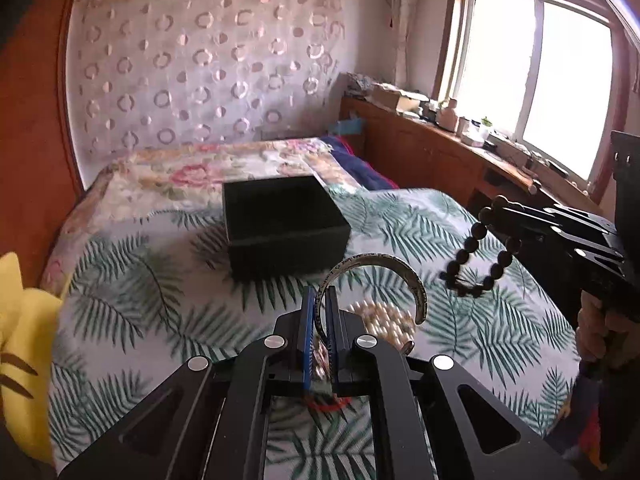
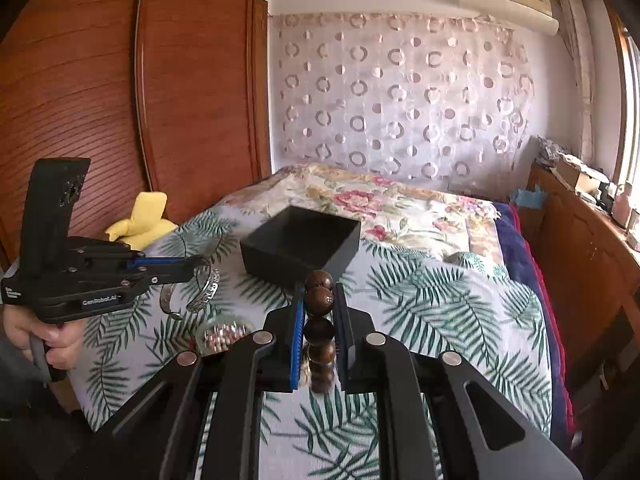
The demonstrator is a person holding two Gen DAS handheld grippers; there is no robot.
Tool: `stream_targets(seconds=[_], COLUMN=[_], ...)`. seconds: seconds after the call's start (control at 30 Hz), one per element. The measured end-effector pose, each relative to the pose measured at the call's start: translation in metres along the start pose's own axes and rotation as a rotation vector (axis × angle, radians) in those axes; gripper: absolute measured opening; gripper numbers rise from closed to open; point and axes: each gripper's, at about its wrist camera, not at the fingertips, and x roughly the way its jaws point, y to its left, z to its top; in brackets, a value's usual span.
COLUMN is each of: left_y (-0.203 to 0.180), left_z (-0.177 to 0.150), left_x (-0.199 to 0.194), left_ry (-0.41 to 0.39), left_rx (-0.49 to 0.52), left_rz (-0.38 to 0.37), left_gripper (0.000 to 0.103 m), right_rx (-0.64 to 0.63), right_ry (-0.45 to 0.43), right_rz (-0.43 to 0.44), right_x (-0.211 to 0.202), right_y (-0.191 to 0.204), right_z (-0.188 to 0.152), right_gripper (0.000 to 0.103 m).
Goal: Organize jewelry
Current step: 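Carry the silver bangle into the black box and open the left gripper while right holds beads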
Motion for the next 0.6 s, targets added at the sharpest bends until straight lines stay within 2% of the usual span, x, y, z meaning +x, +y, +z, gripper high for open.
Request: stream_targets(seconds=[0.37,0.6], left_y=[0.025,0.037], left_z=[0.035,0.052], left_x=[0.028,0.052], left_ry=[-0.034,-0.029], left_rx=[-0.016,-0.025], left_rz=[0.039,0.084], left_gripper=[0.005,0.005], right_rx=[-0.032,-0.023], right_ry=[-0.048,-0.072], right_rz=[-0.007,0.014], right_x=[0.024,0.043], right_y=[0.0,-0.006], right_z=[0.047,0.071], right_gripper=[0.015,0.015])
